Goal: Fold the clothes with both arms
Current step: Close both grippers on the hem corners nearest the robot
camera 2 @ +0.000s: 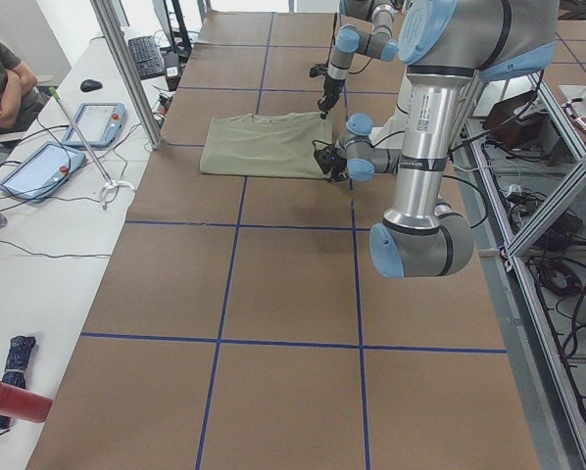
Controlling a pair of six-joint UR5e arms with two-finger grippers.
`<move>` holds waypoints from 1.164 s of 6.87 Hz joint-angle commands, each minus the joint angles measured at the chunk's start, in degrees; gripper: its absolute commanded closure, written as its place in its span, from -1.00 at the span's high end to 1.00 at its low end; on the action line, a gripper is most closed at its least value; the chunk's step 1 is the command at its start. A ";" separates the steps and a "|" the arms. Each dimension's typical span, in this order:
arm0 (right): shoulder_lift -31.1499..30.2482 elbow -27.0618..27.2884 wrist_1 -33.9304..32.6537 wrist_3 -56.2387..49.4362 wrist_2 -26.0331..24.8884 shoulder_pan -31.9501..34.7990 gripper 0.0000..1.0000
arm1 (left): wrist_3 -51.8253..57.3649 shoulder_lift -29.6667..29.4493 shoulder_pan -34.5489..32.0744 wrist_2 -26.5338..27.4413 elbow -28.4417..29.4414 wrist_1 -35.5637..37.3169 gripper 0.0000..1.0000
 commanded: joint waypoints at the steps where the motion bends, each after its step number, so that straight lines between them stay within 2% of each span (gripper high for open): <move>1: 0.00 0.00 0.00 0.00 0.00 0.00 -1.00 | 0.12 -0.46 0.01 -0.16 -0.62 -0.07 -1.00; 3: 0.18 0.26 0.00 0.09 0.00 0.00 -1.00 | 0.13 0.58 -0.60 -0.16 -5.34 0.02 -1.00; 4: -0.34 1.22 0.00 0.35 0.09 0.00 -1.00 | -0.14 2.94 -0.17 -0.07 -7.89 0.02 -1.00; 6: -3.93 6.56 0.00 0.88 0.17 -3.76 -1.00 | -5.30 4.98 4.72 0.19 -12.29 0.28 -1.00; 8: -7.29 13.08 0.09 2.80 1.41 -4.48 -1.00 | -7.95 4.90 6.86 0.20 -18.26 3.16 -1.00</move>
